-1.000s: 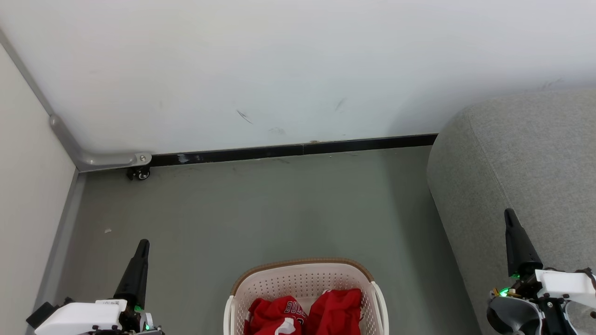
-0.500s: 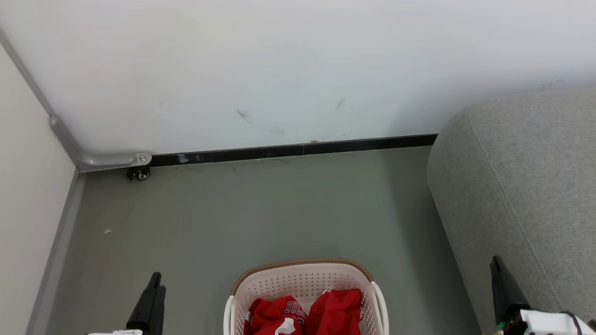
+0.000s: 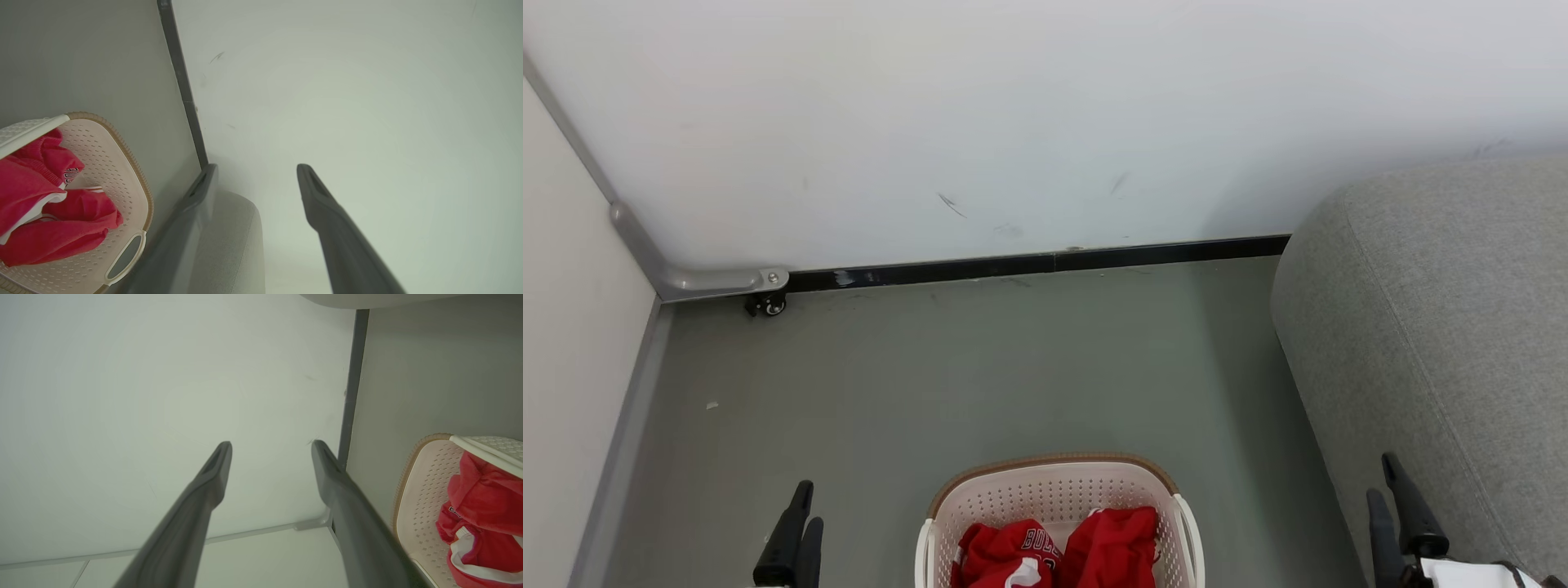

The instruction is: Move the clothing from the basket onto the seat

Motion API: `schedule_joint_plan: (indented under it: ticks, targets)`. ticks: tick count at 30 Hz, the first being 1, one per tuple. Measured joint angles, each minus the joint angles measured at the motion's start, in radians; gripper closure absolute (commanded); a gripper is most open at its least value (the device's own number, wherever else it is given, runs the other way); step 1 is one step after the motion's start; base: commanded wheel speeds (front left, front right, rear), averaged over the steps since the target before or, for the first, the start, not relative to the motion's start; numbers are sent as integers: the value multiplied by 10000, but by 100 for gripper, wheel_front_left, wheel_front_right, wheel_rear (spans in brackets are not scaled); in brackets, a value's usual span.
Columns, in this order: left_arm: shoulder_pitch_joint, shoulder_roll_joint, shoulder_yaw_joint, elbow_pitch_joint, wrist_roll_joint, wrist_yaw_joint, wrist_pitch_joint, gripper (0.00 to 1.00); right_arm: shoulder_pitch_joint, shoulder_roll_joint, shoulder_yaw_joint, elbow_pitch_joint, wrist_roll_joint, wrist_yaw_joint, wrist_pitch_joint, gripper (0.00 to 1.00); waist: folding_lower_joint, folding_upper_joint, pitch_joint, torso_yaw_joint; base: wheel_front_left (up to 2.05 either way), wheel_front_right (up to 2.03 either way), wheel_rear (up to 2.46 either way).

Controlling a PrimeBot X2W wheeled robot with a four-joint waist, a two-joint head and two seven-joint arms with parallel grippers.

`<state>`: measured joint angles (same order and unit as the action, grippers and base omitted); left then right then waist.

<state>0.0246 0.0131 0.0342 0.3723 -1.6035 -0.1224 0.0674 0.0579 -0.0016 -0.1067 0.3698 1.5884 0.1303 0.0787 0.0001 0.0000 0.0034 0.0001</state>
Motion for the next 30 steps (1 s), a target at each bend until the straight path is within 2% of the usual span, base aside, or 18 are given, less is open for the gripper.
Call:
schedule_joint_plan:
  ticks: [9,16,25,30]
  targets:
    - [-1,21,-234,-382,437,0,-364,0,-107,-13,261,-230,-420,0,-339,0,14,0,29,-5,0,0,0]
    - [-5,52,-351,-640,909,0,-614,0,-226,-33,355,-384,-1035,0,-575,0,65,0,48,-13,0,0,0]
    - [-25,194,-543,-911,2042,0,-957,0,-454,-69,435,-537,-2282,0,-899,0,144,0,25,-24,0,0,0]
    - [-49,224,-531,-1106,2773,0,-1124,0,-477,-92,462,-646,-3168,0,-1083,0,168,0,-3,-25,0,0,0]
